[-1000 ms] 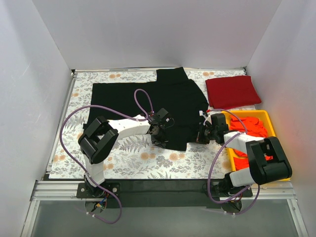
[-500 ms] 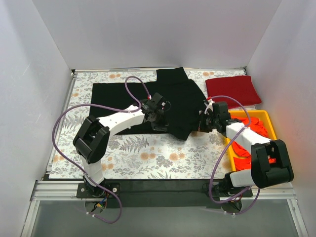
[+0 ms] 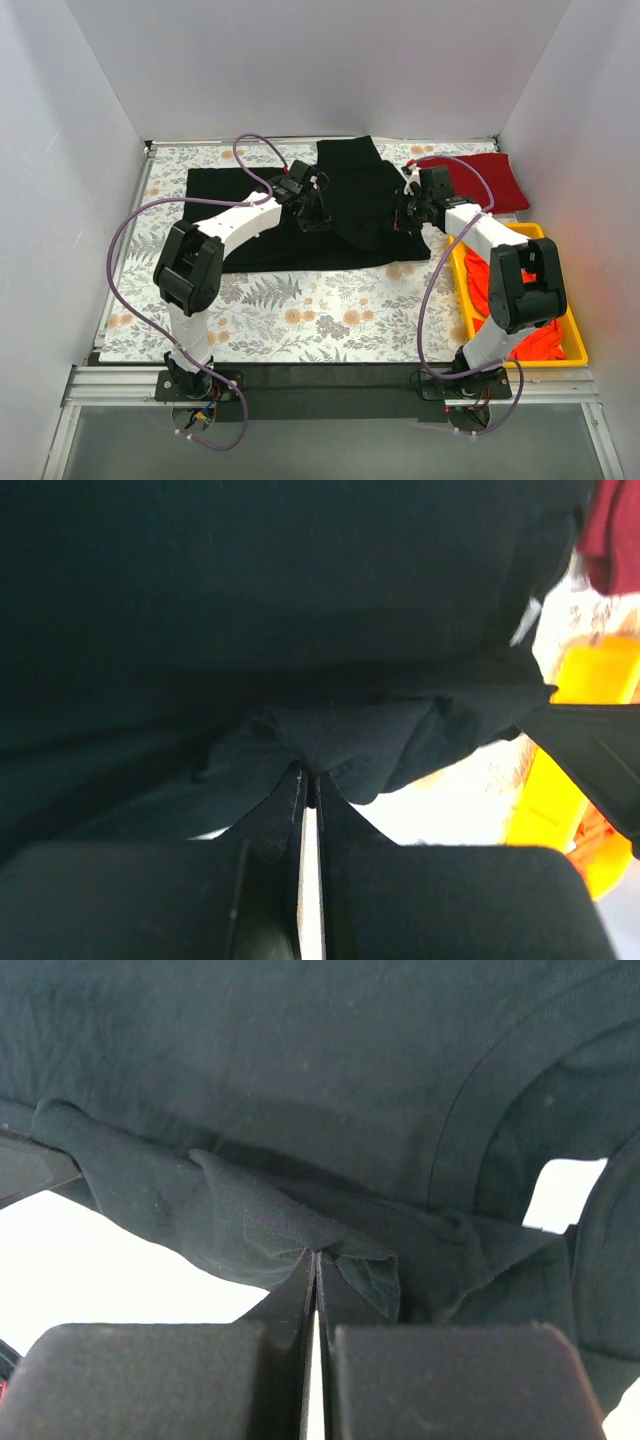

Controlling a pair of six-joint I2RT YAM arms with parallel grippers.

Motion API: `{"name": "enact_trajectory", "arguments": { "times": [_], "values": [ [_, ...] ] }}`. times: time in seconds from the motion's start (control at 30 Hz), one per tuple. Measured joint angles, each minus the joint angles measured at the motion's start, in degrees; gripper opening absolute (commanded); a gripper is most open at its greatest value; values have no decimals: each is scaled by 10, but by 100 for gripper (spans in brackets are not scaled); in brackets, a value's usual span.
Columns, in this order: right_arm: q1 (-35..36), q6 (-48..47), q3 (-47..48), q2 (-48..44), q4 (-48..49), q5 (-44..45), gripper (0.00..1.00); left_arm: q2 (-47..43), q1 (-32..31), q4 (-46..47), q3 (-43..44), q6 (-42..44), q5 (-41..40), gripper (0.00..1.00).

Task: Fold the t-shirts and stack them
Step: Fold the tshirt

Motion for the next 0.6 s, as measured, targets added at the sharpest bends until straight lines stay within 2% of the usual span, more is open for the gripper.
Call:
{"name": "enact_trajectory", "arguments": {
  "times": [0.6],
  "values": [
    [0,-18,126,127,-26,8,4,69,49,53,18,8,0,0]
  ]
}}
